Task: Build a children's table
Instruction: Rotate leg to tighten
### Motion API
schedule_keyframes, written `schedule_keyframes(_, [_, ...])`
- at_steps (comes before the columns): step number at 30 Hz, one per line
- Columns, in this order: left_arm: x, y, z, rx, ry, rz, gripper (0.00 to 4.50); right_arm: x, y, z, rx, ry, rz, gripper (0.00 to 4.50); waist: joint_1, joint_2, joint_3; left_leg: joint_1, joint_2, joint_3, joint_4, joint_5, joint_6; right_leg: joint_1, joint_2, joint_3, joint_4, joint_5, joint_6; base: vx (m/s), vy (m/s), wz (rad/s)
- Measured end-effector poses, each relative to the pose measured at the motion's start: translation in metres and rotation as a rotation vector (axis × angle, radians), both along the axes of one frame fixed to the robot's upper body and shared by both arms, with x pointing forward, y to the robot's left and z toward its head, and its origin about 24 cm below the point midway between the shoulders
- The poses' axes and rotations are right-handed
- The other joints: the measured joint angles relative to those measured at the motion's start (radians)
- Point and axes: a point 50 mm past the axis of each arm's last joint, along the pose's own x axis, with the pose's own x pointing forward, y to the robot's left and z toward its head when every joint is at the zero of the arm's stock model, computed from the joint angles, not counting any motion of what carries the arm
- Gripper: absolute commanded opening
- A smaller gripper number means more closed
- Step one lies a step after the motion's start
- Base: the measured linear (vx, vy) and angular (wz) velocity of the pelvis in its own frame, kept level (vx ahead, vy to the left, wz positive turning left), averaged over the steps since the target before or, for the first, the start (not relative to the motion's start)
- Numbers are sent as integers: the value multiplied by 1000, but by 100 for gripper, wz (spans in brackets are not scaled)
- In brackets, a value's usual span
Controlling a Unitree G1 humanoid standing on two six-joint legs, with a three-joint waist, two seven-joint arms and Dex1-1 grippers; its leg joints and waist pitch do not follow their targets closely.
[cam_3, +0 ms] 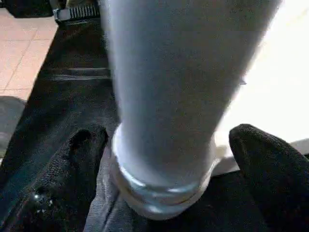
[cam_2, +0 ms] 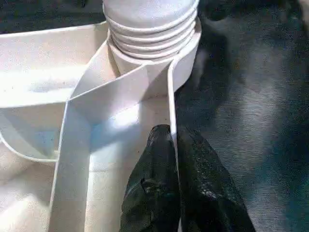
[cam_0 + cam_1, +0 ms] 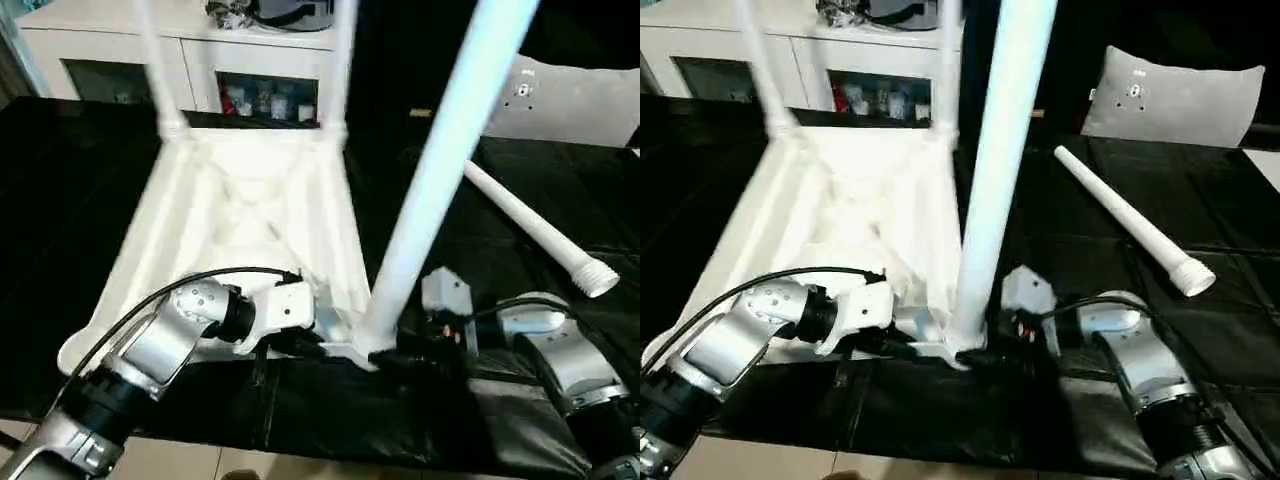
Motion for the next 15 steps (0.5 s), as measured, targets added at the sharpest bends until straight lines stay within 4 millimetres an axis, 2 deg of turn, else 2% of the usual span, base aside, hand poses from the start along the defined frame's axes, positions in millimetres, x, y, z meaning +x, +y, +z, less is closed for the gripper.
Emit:
schedule_keyframes(3, [-1, -1, 0, 0, 2, -16, 0, 0, 1, 1, 2, 8, 21, 407, 0, 0, 0, 0, 0, 0, 0, 0, 0, 0, 0, 0, 0, 0, 0, 0, 0, 0])
schedule_keyframes(5, [-1, -1, 0, 0, 3, -19, 0, 0, 1, 1, 3, 16, 32, 404, 0, -1, 0, 0, 0, 0, 0, 0, 0, 0, 0, 0, 0, 0, 0, 0, 0, 0])
schedule_keyframes(6, [-1, -1, 0, 0, 4, -20, 0, -1, 2, 1, 3, 19, 34, 371, 0, -1, 0, -1, 0, 0, 0, 0, 0, 0, 0, 0, 0, 0, 0, 0, 0, 0])
schedule_keyframes(9, [-1, -1, 0, 0, 3, -21, 0, -1, 2, 0, 5, 32, 40, 362, 0, -1, -1, -1, 0, 0, 0, 0, 0, 0, 0, 0, 0, 0, 0, 0, 0, 0])
schedule_keyframes(15, [-1, -1, 0, 0, 3, -23, 0, -2, 4, -2, 8, 53, 52, 308, 0, -2, -1, 0, 0, 0, 0, 0, 0, 0, 0, 0, 0, 0, 0, 0, 0, 0])
